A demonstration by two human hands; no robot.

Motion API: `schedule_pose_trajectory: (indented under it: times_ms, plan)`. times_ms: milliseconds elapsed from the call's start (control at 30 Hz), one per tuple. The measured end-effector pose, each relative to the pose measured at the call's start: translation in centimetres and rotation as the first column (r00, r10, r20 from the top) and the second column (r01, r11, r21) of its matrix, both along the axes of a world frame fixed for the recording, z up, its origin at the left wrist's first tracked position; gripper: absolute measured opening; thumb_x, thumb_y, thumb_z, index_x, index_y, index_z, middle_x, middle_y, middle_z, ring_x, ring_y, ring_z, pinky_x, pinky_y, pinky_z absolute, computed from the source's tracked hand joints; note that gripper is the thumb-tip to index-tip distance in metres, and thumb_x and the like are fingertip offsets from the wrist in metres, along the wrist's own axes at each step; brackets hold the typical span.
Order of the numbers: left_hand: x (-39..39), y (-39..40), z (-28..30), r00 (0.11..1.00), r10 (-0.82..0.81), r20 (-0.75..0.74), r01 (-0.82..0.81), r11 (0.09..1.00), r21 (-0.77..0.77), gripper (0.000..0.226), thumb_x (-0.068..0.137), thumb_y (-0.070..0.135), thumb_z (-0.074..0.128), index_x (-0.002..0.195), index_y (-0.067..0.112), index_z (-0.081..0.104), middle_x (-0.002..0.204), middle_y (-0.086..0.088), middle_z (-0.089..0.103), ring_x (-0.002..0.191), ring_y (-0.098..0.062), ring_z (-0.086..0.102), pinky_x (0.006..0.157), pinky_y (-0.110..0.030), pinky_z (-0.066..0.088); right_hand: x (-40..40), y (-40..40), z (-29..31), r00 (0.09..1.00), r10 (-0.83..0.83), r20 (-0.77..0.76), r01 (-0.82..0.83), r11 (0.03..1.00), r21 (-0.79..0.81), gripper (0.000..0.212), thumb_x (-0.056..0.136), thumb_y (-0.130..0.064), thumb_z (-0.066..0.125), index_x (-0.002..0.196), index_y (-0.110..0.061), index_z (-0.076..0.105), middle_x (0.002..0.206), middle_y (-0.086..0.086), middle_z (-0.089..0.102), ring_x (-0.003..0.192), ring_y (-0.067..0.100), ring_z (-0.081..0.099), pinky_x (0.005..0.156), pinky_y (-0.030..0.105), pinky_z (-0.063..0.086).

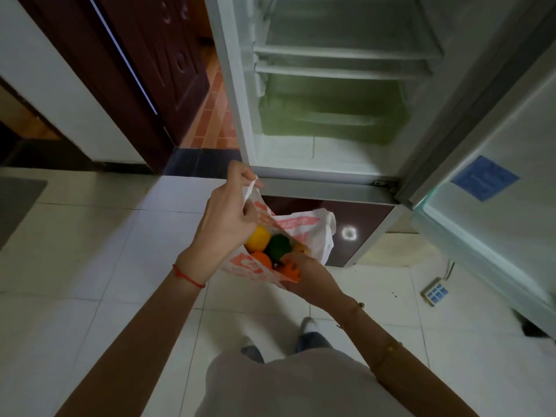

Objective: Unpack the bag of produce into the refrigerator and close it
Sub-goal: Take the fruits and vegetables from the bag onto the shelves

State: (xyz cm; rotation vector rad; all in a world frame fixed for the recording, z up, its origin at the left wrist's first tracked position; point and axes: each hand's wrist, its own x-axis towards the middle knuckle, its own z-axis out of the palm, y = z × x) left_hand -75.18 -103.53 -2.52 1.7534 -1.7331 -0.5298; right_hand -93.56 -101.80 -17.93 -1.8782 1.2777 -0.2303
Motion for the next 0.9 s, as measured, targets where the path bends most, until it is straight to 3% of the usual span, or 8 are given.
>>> schedule_pose_trajectory:
  times_ms: [67,200,367,533,633,767,833,900]
  plan:
    - [-1.0,-0.6,0.0,1.0,0.015,0.021,-0.014,1.0,-0.003,0.045,0.088,-0.003,0.058,0.123,0.018,0.036,0.098,0.011,0.055,0.057,-0.007,0.054,0.046,-0.006,0.04,-1.0,-0.8,0.0,0.997,0.029,-0.067,-0.032,0.998,-0.057,0.032,0.087,-0.042,0.064,0.111,-0.021,0.059,0.111,0.0,0.064,0.096,0.017,0.062,0.089,0.028,0.054]
    - [-3.0,-1.7,-0.4,0.999,0.01,0.044,-0.012,0.999,0.038,0.047,0.091,-0.001,0.054,0.126,0.021,0.033,0.086,0.014,0.046,0.067,-0.007,0.058,0.049,-0.01,0.04,-2.5,-2.6,0.6,0.999,0.053,-0.013,-0.053,0.997,-0.049,0.035,0.086,-0.047,0.065,0.103,-0.016,0.06,0.098,-0.004,0.064,0.081,0.009,0.06,0.081,0.017,0.051]
    - [-4.9,-1.8,-0.4,0.999,0.004,0.036,-0.005,1.0,0.023,0.042,0.093,-0.003,0.049,0.124,0.021,0.033,0.081,0.009,0.05,0.061,-0.012,0.058,0.046,-0.016,0.045,-4.3,-5.3,-0.1,0.995,0.099,-0.033,-0.102,0.991,-0.092,0.03,0.093,-0.027,0.061,0.118,-0.011,0.057,0.114,0.004,0.062,0.1,0.018,0.06,0.095,0.033,0.052]
    - [-6.0,-1.6,0.4,0.999,0.04,-0.026,-0.04,0.999,0.022,0.04,0.094,-0.003,0.049,0.123,0.02,0.036,0.083,-0.003,0.058,0.057,-0.002,0.061,0.041,-0.01,0.042,-3.3,-7.6,-0.9,0.989,0.117,0.087,-0.116,0.993,-0.009,0.029,0.094,-0.036,0.057,0.117,-0.018,0.055,0.107,-0.004,0.064,0.097,0.011,0.06,0.093,0.033,0.052]
    - [-6.4,-1.8,0.8,0.998,0.035,-0.052,-0.034,0.999,0.005,0.039,0.093,-0.004,0.049,0.123,0.018,0.038,0.09,-0.006,0.061,0.06,0.008,0.059,0.042,-0.009,0.042,-1.7,-8.9,-1.4,0.993,0.11,-0.033,-0.11,0.994,0.014,0.045,0.091,-0.049,0.055,0.126,-0.022,0.049,0.119,0.002,0.062,0.109,0.021,0.06,0.098,0.042,0.05]
    - [-6.3,-2.3,1.2,0.995,0.018,-0.094,-0.019,1.0,-0.008,0.039,0.092,-0.006,0.048,0.119,0.02,0.037,0.097,-0.005,0.063,0.057,0.001,0.059,0.041,-0.016,0.047,0.5,-10.4,-1.8,0.97,0.105,-0.22,-0.112,0.994,-0.017,0.06,0.087,-0.056,0.051,0.133,-0.019,0.045,0.127,0.005,0.058,0.116,0.026,0.056,0.102,0.048,0.046]
    - [-6.3,-2.7,1.3,0.994,-0.027,-0.103,0.023,0.999,-0.037,0.04,0.09,-0.007,0.047,0.115,0.022,0.035,0.11,-0.003,0.065,0.055,-0.003,0.057,0.042,-0.021,0.049,1.5,-10.6,-1.9,0.967,0.1,-0.236,-0.114,0.992,-0.046,0.057,0.088,-0.057,0.048,0.131,-0.019,0.046,0.124,0.004,0.059,0.112,0.025,0.058,0.1,0.044,0.047]
    - [-6.1,-3.1,1.5,0.99,-0.069,-0.119,0.062,0.996,-0.06,0.04,0.088,-0.008,0.047,0.113,0.021,0.035,0.117,0.004,0.064,0.056,-0.002,0.058,0.046,-0.013,0.045,2.0,-10.9,-2.6,0.954,0.13,-0.27,-0.161,0.982,-0.097,0.049,0.093,-0.054,0.042,0.126,-0.019,0.048,0.12,0.006,0.06,0.107,0.024,0.059,0.097,0.042,0.049]
